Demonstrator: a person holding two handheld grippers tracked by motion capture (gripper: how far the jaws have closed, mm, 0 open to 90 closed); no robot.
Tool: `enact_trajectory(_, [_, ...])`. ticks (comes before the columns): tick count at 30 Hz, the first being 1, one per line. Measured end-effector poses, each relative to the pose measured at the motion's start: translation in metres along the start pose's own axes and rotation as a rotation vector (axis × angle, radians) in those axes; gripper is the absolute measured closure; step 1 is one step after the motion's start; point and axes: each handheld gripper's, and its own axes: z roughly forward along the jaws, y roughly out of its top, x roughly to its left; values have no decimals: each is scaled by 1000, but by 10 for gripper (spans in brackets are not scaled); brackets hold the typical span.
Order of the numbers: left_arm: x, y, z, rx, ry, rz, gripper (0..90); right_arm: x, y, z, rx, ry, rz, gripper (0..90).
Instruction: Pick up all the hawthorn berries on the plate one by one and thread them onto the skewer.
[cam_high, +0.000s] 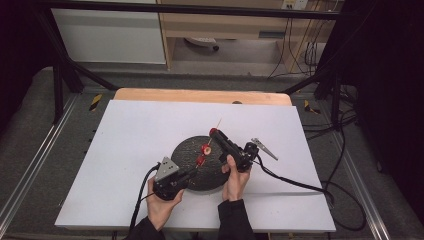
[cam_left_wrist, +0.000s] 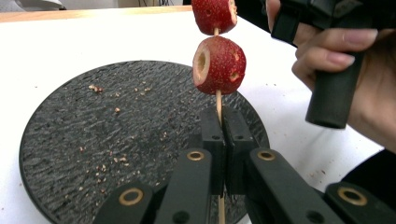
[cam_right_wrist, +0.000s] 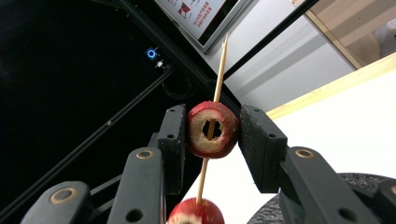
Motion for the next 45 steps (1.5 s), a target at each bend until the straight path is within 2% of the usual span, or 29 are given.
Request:
enact_trajectory(14, [1,5,7,-1,0,-5,882,-1,-4,-1,21,-5,-11,627])
enact_trajectory(18, [3,4,6,3,-6,-1,883,0,-3,-2,32,-11,-31,621])
enact_trajectory(24, [6,4,2,6,-8,5,884,2,4,-3,65,-16,-71,525])
enact_trajectory(27, [8,4,0,12,-5,5,884,3,9,-5,114,-23,-99,455])
enact_trajectory(31, [10,3,-3,24,-4,17,884,3,15,-10,152,-37,-148,353])
enact_trajectory(37, [19,0,-10,40,5,16,884,-2,20,-15,255,-67,-234,208])
enact_trajectory(40, [24,-2,-14,57,9,19,883,-5,21,-17,314,-87,-275,144])
enact_trajectory(43, [27,-3,-18,70,10,22,883,-10,21,-18,399,-111,-332,57])
enact_trajectory(45, [29,-3,-20,76,11,23,883,-13,20,-19,445,-133,-368,43])
